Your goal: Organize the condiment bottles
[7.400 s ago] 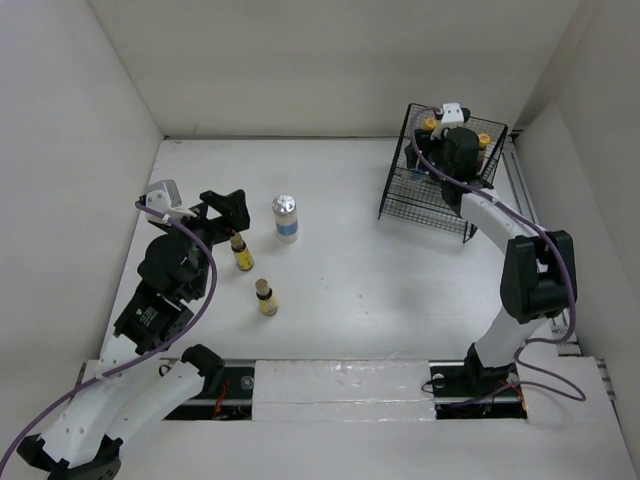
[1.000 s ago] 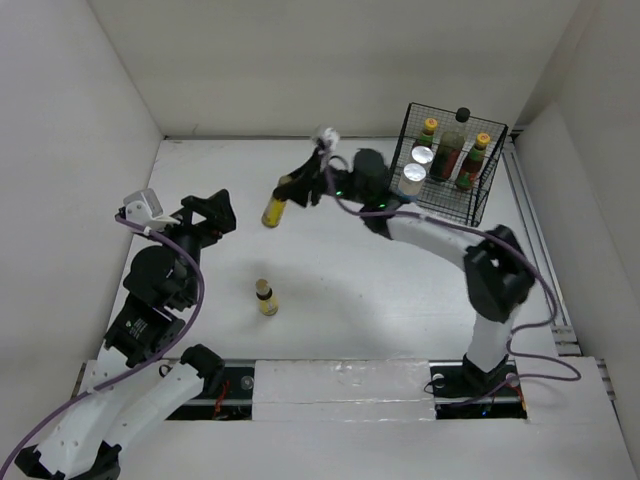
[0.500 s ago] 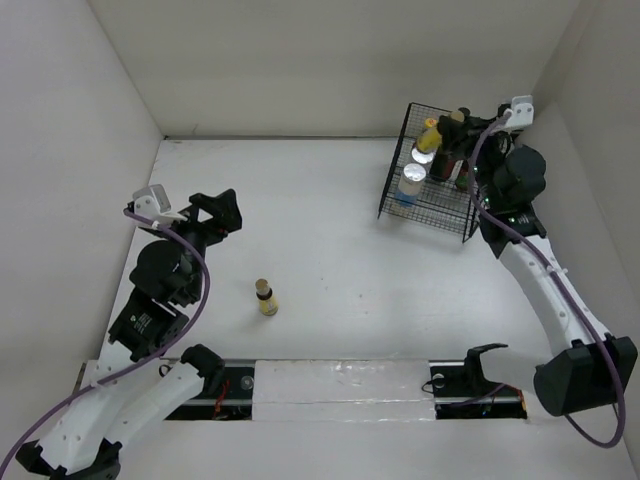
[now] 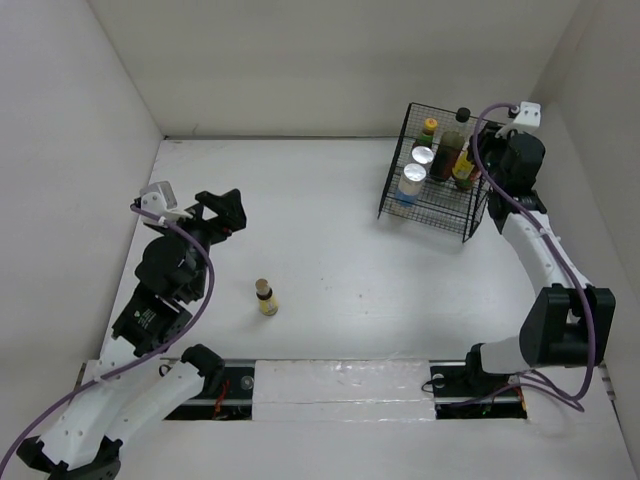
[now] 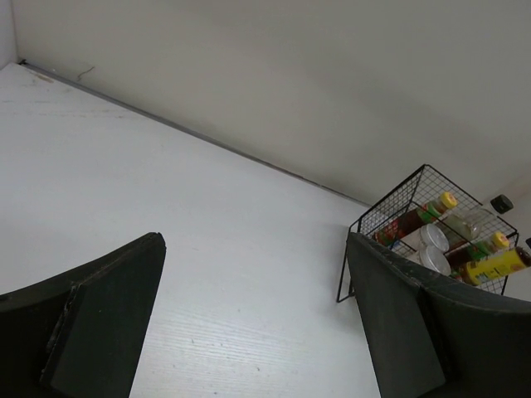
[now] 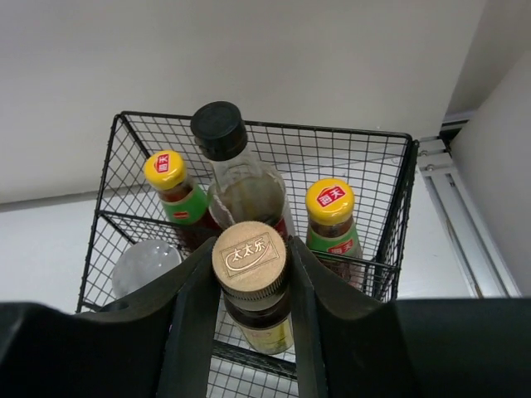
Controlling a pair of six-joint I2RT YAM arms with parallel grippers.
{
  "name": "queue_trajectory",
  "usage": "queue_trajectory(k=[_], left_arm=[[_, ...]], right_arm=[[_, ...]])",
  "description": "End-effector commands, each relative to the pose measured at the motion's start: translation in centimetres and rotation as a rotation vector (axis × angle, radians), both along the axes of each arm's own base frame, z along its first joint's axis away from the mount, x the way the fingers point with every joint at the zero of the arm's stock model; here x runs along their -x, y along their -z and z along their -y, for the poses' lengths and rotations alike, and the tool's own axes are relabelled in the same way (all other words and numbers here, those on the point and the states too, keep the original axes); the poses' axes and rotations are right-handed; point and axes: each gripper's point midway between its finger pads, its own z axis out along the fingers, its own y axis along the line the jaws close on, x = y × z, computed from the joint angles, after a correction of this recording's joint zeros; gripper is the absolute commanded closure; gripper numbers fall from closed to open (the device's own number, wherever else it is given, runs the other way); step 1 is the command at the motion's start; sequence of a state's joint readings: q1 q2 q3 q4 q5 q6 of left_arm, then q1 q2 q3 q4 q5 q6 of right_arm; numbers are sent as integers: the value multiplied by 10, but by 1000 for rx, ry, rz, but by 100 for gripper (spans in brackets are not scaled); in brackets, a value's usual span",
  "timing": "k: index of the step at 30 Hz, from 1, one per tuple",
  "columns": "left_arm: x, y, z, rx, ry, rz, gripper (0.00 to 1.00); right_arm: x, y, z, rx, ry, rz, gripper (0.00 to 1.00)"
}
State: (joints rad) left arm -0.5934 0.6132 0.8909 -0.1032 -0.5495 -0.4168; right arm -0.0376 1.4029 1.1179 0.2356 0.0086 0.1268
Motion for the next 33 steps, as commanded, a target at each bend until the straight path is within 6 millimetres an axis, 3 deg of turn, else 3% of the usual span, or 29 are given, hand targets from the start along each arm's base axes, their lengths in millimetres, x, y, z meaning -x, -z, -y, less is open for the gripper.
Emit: queue_trajectory(k=[1,5,6,9,11,16,20,24,33], left_arm=[[-2,-9,1,18,4,25,13],[-4,-6,3,13,4,17,13],[-4,-6,3,13,4,17,13],[-4,-6,3,13,4,17,13],[-6,-4,4,8,4,9,13],[-6,-4,4,8,4,9,13],[-6,-4,4,8,4,9,13],[-7,-2,7,2,14,2,13],[-7,-2,9,2,24,2,13]], right_arm=[[-1,-61,4,9,4,175,81],[-7,-56,8,8,24,182,81],[-10,-46,8,-3,24,162,81],[-16,-46,15,-4,65,202,81],[-22,-33,20,-14,91,188,81],[-30,-35,18,-26,100,199,81],[-27,-6,12,-28,116,147,81],[-28,39,-2,-24,106,61,79],[-35,81,-12,-14,109,-35,72]])
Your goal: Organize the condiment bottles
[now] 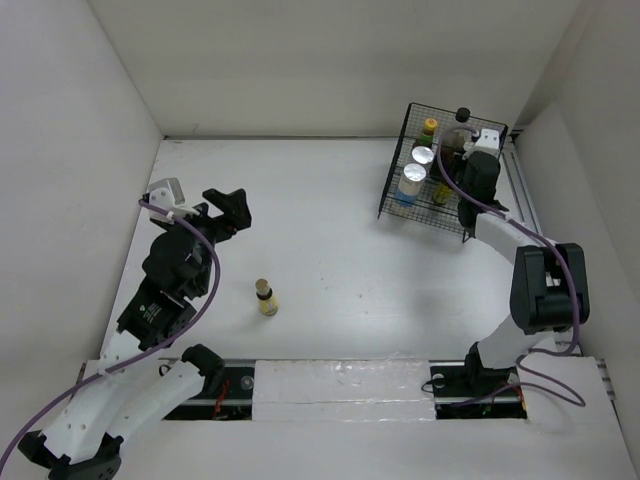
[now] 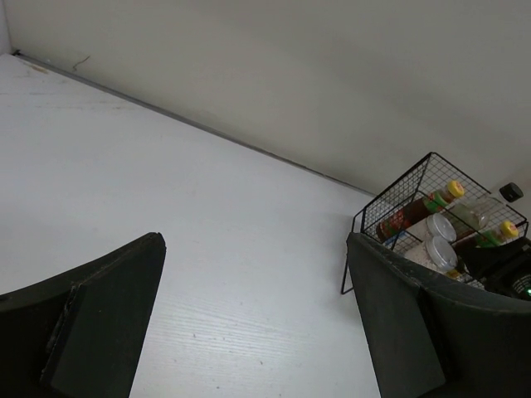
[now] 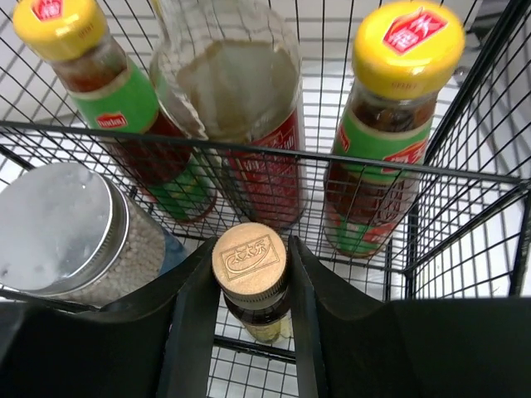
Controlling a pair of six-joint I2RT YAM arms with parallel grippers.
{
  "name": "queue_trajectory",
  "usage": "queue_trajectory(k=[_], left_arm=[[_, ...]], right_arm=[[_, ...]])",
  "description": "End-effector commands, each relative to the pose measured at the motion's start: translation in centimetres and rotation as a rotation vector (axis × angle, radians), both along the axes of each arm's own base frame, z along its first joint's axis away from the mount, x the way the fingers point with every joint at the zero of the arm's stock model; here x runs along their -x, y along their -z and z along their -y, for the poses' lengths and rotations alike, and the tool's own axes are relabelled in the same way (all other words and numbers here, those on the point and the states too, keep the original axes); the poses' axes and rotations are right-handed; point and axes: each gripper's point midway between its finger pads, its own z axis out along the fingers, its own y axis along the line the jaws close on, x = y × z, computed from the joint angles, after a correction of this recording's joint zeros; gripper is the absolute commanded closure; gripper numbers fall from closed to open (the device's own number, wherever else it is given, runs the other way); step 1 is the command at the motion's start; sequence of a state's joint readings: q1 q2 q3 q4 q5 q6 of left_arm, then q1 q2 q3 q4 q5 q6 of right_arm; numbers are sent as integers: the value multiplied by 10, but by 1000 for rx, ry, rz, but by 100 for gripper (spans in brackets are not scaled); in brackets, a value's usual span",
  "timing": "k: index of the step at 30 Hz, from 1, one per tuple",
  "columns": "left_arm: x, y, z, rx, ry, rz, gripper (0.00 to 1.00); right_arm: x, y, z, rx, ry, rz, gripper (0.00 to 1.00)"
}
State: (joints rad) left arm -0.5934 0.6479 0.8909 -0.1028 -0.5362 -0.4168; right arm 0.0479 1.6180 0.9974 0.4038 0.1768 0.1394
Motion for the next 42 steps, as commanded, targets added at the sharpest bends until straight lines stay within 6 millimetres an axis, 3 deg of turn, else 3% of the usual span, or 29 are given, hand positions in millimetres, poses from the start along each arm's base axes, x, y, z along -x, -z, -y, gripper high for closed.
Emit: queue_trajectory(k=[1,4,9,12,14,16,17,18,21,22,23,24,25,26,27,28,29,30,32,33,34,36,38,42], left_arm=[[0,-10,2,22,10,30,13],[0,-10,2,22,10,30,13],[0,-10,2,22,10,30,13],[0,-10,2,22,10,30,13],[0,-10,2,22,10,30,13],[0,-10,2,22,10,30,13],[1,-12,0,27,10,38,13],[1,-13,0,27,10,38,13],[3,-15,-5,33,-11,45,13],[3,-15,-5,33,-11,45,13],[3,-15,-5,33,-11,45,13],[5,-17,-6,38,-11,53,13],[5,-17,-8,38,-25,53,13],[5,-17,-8,38,-25,53,13],[5,-17,-8,38,-25,53,13],[5,-14,-10,31,-34,42,13],[5,-14,-10,31,-34,42,13],[7,-16,-11,37,-34,50,13],[7,-18,-10,42,-25,58,13],[7,-18,-10,42,-25,58,13],[7,-18,-10,42,-25,58,13],[8,-22,-8,46,-14,65,13],[8,-22,-8,46,-14,65,13],[8,-22,-8,46,-14,65,13]], right_arm=[[-9,-38,0,-26,28,133,70],[-9,-26,-4,-24,19,96,59],[1,-58,-6,-28,20,157,33],[10,-73,-9,-28,20,171,24],[21,-96,-12,-33,10,209,22],[33,-116,-32,-44,-59,247,22],[38,-116,-41,-48,-92,250,22],[43,-118,-67,-58,-182,253,24],[63,-114,-126,-91,-415,259,72],[81,-109,-175,-111,-618,250,84],[93,-107,-202,-122,-726,245,89],[103,-94,-227,-103,-833,219,87],[137,-84,-273,-104,-1030,188,82],[152,-81,-294,-92,-1114,180,63],[167,-72,-312,-48,-1194,177,50],[199,-61,-343,-30,-1322,143,31],[216,-56,-354,-9,-1381,133,31],[227,-48,-367,9,-1433,113,20],[263,-30,-392,24,-1568,56,13],[270,-30,-400,33,-1610,56,9],[276,-15,-410,40,-1645,25,7],[286,-1,-423,49,-1666,-12,6],[283,9,-435,51,-1676,-37,6],[295,9,-461,55,-1721,-30,5]])
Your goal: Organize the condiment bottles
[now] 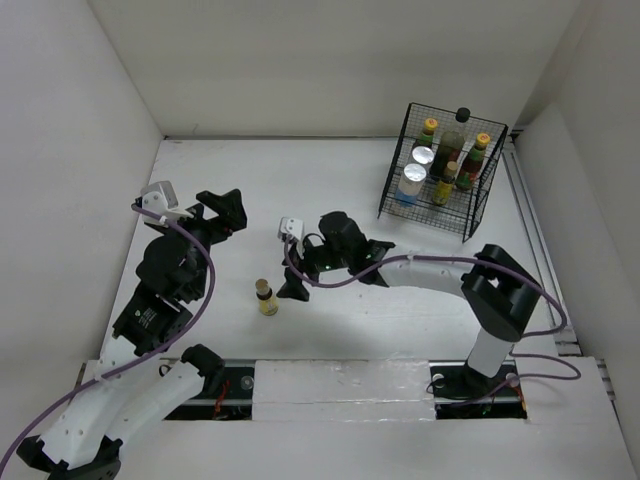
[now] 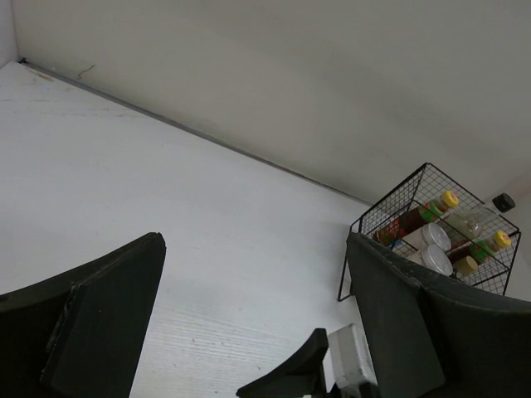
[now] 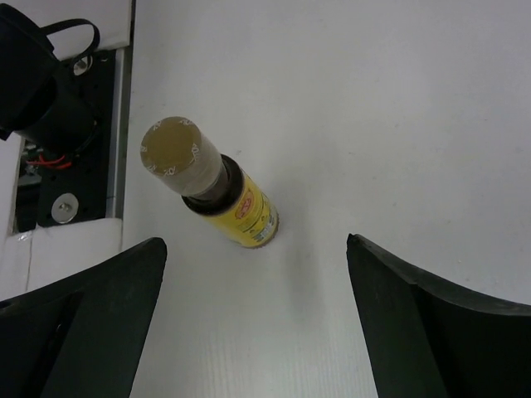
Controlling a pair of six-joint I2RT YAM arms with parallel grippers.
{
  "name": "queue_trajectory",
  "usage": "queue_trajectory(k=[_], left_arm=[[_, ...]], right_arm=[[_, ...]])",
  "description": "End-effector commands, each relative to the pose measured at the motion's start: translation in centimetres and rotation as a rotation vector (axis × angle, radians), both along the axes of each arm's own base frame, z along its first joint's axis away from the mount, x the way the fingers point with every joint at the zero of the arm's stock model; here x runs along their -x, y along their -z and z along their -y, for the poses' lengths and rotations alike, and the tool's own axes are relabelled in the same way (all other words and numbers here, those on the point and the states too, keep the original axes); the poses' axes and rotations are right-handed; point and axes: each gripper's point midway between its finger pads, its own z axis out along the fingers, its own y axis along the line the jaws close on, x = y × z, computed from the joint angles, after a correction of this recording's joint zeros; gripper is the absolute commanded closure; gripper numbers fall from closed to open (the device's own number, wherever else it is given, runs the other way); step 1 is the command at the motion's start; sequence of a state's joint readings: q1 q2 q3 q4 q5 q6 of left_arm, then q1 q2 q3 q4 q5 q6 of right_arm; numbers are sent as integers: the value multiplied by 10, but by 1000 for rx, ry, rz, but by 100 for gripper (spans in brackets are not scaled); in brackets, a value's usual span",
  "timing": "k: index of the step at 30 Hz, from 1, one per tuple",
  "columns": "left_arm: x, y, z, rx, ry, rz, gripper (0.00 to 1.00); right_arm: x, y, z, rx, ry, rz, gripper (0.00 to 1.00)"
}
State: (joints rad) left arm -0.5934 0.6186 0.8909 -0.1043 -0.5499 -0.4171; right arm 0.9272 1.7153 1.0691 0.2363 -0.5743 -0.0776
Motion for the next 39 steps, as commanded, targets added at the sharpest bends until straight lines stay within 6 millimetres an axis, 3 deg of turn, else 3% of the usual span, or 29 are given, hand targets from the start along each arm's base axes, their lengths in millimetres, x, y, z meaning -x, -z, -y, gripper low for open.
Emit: queue_trajectory(k=[1,10,11,12,14,16,19,21,23,24,25,26,27,28,29,30,31,32,36,39], left_arm=[[2,-16,-2,30,0,43,13],[4,-18,-2,35,9,51,13],[4,-18,-2,35,9,51,13],[4,-18,-2,35,9,51,13],[4,-18,-2,35,9,51,13],[4,-18,-2,35,9,51,13],[3,-14,-1,30,9,43,13],[3,-14,-1,30,9,43,13],[4,-14,1,29,19,43,13],[4,-14,1,29,19,43,13],[4,-14,1,29,19,43,13],[4,-14,1,29,19,43,13],[4,-14,1,29,19,43,13],[4,-18,0,34,19,51,13],[5,-18,2,34,30,51,13],[5,-18,2,34,30,51,13],[5,-18,2,34,30,51,13],[3,-16,5,28,41,44,13],[2,-14,10,22,61,37,13],[-1,-11,12,16,61,26,13]], right_arm=[[9,-33,-29,-75,-64,78,5],[19,-35,-74,-159,-110,61,10],[20,-35,-76,-163,-124,58,14],[24,-41,-80,-181,-131,56,27],[23,-32,-83,-174,-126,34,42],[21,-36,-83,-180,-112,33,59],[14,-53,-75,-205,-50,71,68],[2,-94,-60,-270,15,126,70],[-15,-115,-35,-298,106,164,72],[-17,-157,-13,-371,155,218,73],[-40,-172,11,-389,261,250,73],[-50,-173,32,-389,337,252,73],[-54,-210,63,-456,422,304,75],[-63,-220,86,-475,501,328,75],[-89,-229,124,-486,681,352,76],[-89,-240,157,-509,777,376,77],[-98,-237,181,-497,873,363,77],[-117,-237,223,-488,1046,376,79],[-135,-228,314,-440,1340,394,79],[-148,-215,357,-398,1453,380,79]])
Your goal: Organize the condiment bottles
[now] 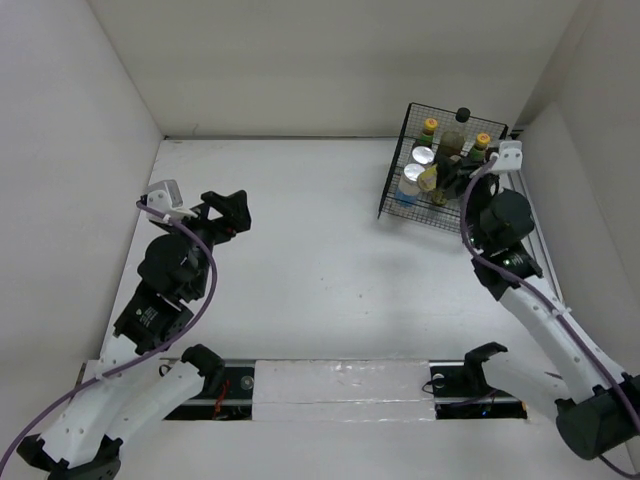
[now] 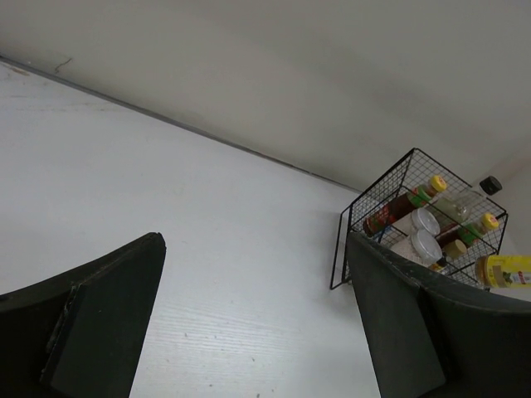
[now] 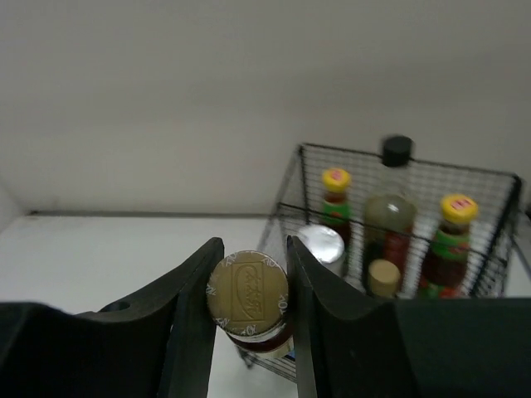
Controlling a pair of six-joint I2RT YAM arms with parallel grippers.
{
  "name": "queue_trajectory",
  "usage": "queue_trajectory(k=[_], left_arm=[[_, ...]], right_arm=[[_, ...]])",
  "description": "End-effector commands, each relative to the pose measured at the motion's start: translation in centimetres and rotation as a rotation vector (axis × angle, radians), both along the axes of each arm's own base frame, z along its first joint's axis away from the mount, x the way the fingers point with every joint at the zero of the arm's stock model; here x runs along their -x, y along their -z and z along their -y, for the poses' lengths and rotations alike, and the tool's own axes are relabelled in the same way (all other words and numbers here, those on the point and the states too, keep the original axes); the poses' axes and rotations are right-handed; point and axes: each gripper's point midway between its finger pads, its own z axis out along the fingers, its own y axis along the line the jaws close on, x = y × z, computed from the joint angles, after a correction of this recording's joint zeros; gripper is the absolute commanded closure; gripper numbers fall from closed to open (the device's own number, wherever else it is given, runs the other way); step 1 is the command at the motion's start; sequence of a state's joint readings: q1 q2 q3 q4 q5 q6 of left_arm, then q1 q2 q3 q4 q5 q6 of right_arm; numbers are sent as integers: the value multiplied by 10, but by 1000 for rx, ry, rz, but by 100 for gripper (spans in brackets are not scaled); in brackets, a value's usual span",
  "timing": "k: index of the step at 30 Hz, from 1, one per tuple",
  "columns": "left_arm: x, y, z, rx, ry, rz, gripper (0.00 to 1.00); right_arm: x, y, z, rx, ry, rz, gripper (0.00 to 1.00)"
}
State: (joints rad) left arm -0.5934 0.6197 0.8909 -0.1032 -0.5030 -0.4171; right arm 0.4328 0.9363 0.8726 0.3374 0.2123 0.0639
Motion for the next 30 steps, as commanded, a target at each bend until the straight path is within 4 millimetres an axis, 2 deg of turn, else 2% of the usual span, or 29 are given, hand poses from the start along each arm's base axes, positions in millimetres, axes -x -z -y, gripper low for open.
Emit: queue_trajectory(k=[1,3,4,5,8,12,15,16,18,24,29,30], left_arm=[[-2,-11,5,17,23,25,13],[-2,-11,5,17,23,25,13],[-2,-11,5,17,23,25,13],[-2,-11,5,17,23,25,12],[-2,-11,5,17,23,25,12],[-4,-8,7,11,23,16,12],[-6,-5,9,-4,32,8,10],[-6,-5,9,-4,32,8,10],[-6,-5,9,-4,32,8,10],[-9,-5,13,-10,41,-1,7],[-9,-4,15,-19,50,0,6],[-9,-4,15,-19,50,0,4]], right_arm=[[-25,39,49,-32,178,-125,80],[-32,49,62,-34,203,-156,80],[-38,49,78,-46,242,-162,80],[-44,57,84,-38,249,-182,80],[-55,60,101,-44,268,-198,80],[-76,79,116,-35,313,-255,81],[-84,81,118,-36,313,-249,81],[-88,88,118,-32,313,-267,81],[-94,86,118,-35,313,-256,81],[-112,125,115,-17,323,-341,81],[-120,153,102,4,313,-403,81],[-123,164,98,12,311,-426,81]])
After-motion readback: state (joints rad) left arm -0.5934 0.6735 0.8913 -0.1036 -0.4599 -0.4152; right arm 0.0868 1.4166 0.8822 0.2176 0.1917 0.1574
